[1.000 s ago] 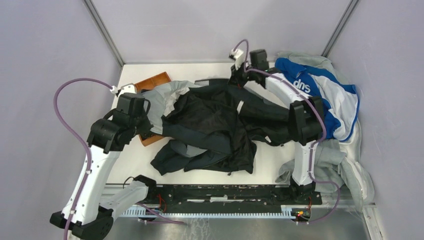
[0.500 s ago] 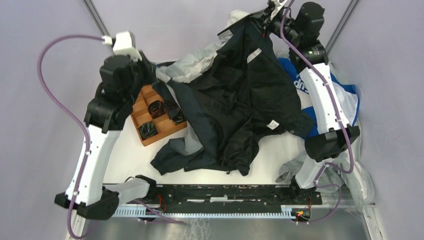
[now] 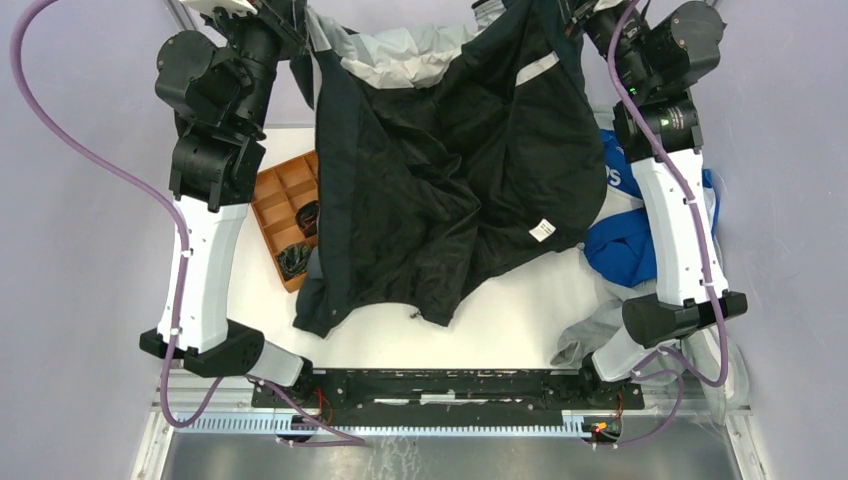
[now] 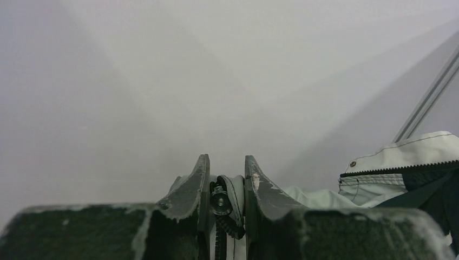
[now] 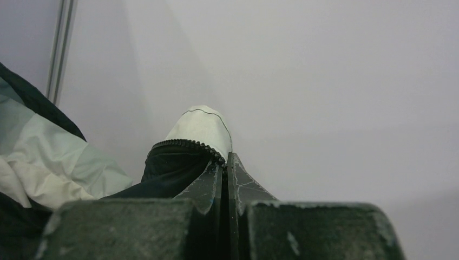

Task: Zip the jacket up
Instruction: Flatten out the jacket at the center of the board.

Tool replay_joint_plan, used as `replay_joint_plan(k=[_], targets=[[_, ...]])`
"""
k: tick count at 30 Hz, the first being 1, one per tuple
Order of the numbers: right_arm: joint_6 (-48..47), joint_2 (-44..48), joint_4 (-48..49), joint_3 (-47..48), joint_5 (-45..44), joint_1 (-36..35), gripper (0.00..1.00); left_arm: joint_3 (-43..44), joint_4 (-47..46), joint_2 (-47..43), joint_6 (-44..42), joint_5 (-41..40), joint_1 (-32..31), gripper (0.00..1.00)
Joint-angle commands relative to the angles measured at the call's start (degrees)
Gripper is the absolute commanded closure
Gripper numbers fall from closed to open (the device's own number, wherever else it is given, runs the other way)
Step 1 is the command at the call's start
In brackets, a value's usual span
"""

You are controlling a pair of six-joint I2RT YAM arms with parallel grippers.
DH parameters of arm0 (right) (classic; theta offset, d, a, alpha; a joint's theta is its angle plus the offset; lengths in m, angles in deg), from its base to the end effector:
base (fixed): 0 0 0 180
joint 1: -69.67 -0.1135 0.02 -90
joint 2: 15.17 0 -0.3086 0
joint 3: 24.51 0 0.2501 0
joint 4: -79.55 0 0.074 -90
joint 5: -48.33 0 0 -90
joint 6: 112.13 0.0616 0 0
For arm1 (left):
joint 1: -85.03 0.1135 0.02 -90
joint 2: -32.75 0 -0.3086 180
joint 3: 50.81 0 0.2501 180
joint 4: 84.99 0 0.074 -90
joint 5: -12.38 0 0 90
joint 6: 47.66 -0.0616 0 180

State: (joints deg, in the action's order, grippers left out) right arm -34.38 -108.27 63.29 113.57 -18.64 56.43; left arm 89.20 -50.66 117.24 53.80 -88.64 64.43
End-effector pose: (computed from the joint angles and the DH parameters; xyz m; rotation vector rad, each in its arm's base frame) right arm 0.3140 0.0986 0.6612 -0.5866 0.9488 0.2303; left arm 0.2450 -0.0795 0.6754 -0.0732 1.2142 -0.3740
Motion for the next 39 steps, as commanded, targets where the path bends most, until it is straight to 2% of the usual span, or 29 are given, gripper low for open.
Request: replay_joint_plan(k=[1,4,8,13,17,19,21,23,25,28,32,36,39], targets=[[-1.02,2.64,6.96,4.14,-6.10,0.23,1.00,2.58,-12.11,-1.29,2.39,2.66,0.23,0.98],[-0.89,4.62,6.06,0.27,-6.15,0.20,1.00,-0.63,-12.55,-3.44,3.54,4.59,0.25,0.98],[-2.46,10.18,3.17,-13.32,-6.87,0.18,1.00,-13.85,-11.23,-10.08,2.70,4.02,0.29,0.98],[-4.89,20.92,-0.30,-43.74,-7.48,0.23,0.99,-39.04,-6.75,-20.47,6.74,5.96,0.21,0.98],[-9.33,27.08,-2.96,-69.65,-7.88,0.31,0.94,-58.90,-2.83,-26.27,10.96,10.49,0.26,0.98],[-11.70,27.75,-5.68,-77.61,-9.31,0.74,0.91,-66.63,-1.86,-28.64,13.03,14.61,0.23,0.98],[-14.31,26.95,-9.37,-81.55,-9.25,1.31,0.86,-72.79,-1.04,-30.52,15.24,17.34,0.22,0.98],[-16.52,25.55,-12.81,-82.47,-8.54,1.61,0.77,-75.76,-0.85,-32.29,16.34,19.06,0.26,0.98],[-17.91,24.05,-15.79,-80.83,-6.91,2.42,0.62,-77.06,-0.74,-33.61,16.50,20.27,0.23,0.98],[-19.17,21.94,-18.57,-74.90,-3.52,3.59,0.38,-76.75,0.26,-34.29,15.24,21.13,0.22,0.98],[-18.54,17.07,-22.70,-63.65,7.90,4.36,0.12,-75.33,2.32,-34.05,13.27,22.20,0.28,0.98],[-12.70,10.32,-23.06,-55.28,18.83,3.74,0.08,-74.27,3.53,-34.81,12.56,22.12,0.26,0.98],[-10.89,4.08,-23.52,-50.63,16.55,1.03,0.09,-73.89,3.42,-35.63,12.78,21.80,0.25,0.98]])
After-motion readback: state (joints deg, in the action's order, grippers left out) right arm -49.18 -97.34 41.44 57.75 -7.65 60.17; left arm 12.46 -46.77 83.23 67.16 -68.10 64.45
